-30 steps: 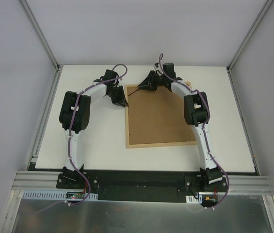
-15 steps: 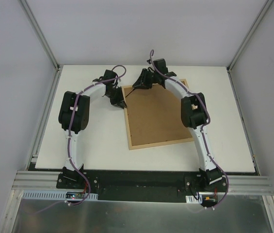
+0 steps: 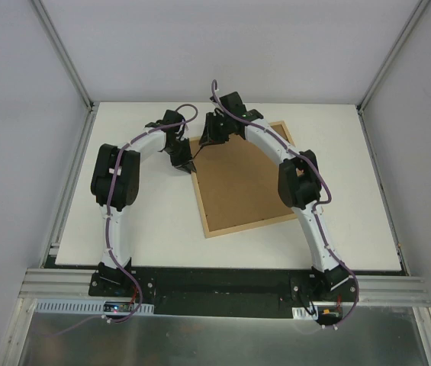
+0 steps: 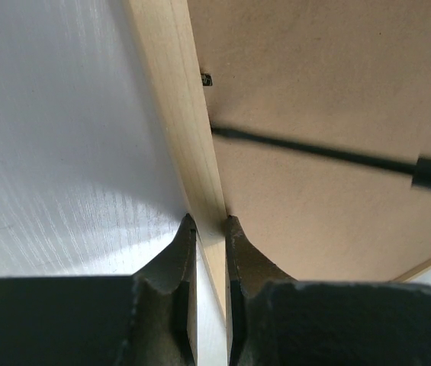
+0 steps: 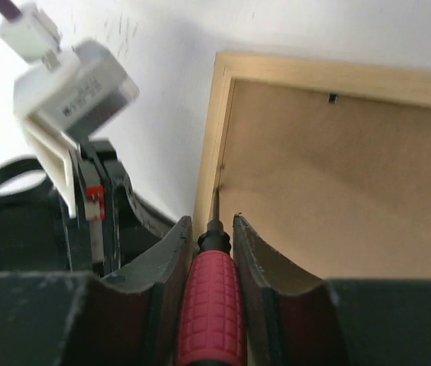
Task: Take the photo out of the frame
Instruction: Release the photo frame item from the photo frame.
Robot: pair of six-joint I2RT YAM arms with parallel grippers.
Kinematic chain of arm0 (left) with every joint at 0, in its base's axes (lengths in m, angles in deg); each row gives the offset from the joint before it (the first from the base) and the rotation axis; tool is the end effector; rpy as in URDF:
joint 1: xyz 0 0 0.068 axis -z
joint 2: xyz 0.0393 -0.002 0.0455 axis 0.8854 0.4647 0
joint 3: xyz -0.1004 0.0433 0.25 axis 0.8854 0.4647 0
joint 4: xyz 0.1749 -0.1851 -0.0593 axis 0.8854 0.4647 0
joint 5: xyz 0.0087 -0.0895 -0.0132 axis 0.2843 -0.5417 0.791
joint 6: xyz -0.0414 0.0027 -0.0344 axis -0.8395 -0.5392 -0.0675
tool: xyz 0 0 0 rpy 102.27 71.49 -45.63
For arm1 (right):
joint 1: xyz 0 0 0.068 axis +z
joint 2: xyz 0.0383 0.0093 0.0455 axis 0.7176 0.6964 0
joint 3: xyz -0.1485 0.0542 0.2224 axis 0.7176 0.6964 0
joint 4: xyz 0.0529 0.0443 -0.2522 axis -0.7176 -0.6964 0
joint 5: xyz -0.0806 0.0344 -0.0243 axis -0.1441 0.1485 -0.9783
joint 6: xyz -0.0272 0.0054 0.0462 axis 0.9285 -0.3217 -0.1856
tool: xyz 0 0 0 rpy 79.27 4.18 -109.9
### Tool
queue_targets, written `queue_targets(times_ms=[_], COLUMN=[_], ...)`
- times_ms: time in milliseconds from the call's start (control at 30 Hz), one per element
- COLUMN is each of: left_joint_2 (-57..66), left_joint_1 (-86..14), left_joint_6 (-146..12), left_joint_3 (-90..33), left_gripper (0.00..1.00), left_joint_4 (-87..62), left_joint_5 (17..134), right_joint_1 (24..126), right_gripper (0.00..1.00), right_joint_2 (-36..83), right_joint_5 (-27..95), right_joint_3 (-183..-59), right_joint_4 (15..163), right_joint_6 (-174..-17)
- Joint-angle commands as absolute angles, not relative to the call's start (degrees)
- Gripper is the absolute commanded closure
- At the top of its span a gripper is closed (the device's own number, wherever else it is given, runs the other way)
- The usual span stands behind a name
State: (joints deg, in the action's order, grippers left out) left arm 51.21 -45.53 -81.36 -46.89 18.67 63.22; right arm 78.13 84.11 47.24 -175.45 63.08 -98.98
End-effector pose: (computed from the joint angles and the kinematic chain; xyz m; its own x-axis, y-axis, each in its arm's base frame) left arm 0.4313 -0.1430 0.1652 -0.9407 -0.1408 -0.3088 0.0291 0.8732 -0.4866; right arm 0.4698 0.3118 0.2235 -0.6362 -0.2087 -0.7427 -0.6373 0.6847 0.3536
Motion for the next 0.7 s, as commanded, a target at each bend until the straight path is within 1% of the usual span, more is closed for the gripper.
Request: queue_targets(times_ms=[0, 67, 133, 200, 300, 367, 500, 667], left_joint_2=[50.9, 51.5, 52.4, 54.1, 57.5, 59.6, 61.7, 62.8], left_joint_1=[-46.2, -47.2, -47.8, -48.2, -48.2, -48.1, -47.4, -46.8], left_joint_6=[-76.2, -75.8, -75.2, -74.6, -73.8, -74.0, -74.2, -74.5], left_joint_3=[-50.2, -52.8, -56.0, -60.3, -66.9, -69.7, -70.4, -69.8], left_gripper=[0.87, 0.76, 0.69, 0.65, 0.59, 0.59, 0.58, 0.58], left_joint_4=[16.5, 17.5, 18.5, 19.7, 21.9, 22.7, 23.7, 25.0], left_joint_5=[66.0, 66.2, 66.9, 68.0, 69.6, 69.8, 70.0, 71.1], right_joint_1=[74.3, 71.6, 69.2, 67.3, 65.3, 64.2, 61.8, 61.4], right_gripper=[1.0, 1.0, 1.0, 1.0, 1.0, 1.0, 0.99, 1.0], right_joint_2=[76.0, 73.8, 71.5, 69.0, 64.5, 62.6, 60.8, 60.1], right_joint_5=[57.4, 60.4, 62.9, 63.7, 61.1, 59.0, 57.1, 56.1], right_joint_3=[-173.6, -171.2, -167.8, -164.2, -156.2, -151.5, -143.8, -140.1], right_joint_4=[55.9, 56.0, 56.3, 56.4, 57.7, 58.3, 61.0, 63.5], right_joint_6=[-96.8, -95.6, -94.2, -91.6, -85.2, -82.8, -82.0, -82.5])
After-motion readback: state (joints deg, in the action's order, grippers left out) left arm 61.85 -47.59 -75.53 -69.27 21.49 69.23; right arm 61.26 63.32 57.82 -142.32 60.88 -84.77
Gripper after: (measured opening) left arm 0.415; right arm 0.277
